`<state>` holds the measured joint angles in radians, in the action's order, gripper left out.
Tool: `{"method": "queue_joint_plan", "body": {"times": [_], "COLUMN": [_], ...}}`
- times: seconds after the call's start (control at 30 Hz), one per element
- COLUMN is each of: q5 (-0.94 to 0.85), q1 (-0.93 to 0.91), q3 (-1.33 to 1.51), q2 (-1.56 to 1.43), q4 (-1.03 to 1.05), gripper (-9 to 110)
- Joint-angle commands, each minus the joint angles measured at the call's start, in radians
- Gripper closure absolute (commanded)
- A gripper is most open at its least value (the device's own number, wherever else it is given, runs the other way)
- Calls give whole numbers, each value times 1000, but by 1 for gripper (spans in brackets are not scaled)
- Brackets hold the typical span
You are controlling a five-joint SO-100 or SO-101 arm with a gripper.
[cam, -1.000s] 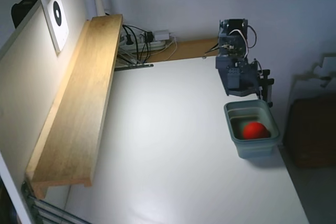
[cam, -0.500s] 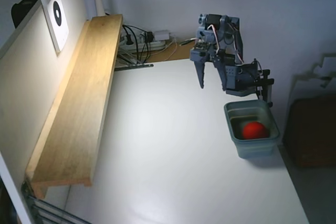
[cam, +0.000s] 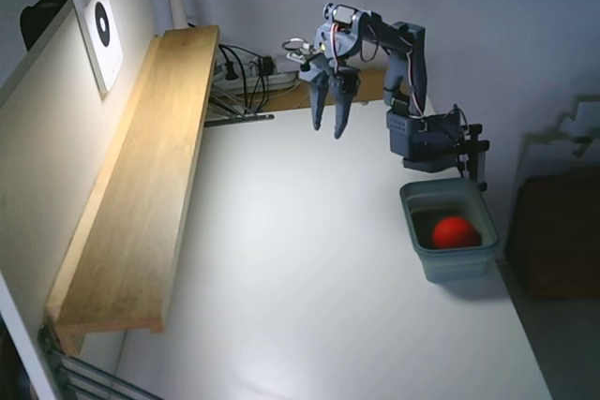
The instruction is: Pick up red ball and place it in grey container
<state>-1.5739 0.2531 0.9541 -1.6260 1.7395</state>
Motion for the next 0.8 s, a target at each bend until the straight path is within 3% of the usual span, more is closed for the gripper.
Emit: {"method": "queue_joint_plan", "body": {"times": [0.0,0.77], "q5": [3,3], "q1": [-80,-594], "q3": [34,281], "q2": [-94,-361], "q4": [7,6], "gripper": [86,100]}}
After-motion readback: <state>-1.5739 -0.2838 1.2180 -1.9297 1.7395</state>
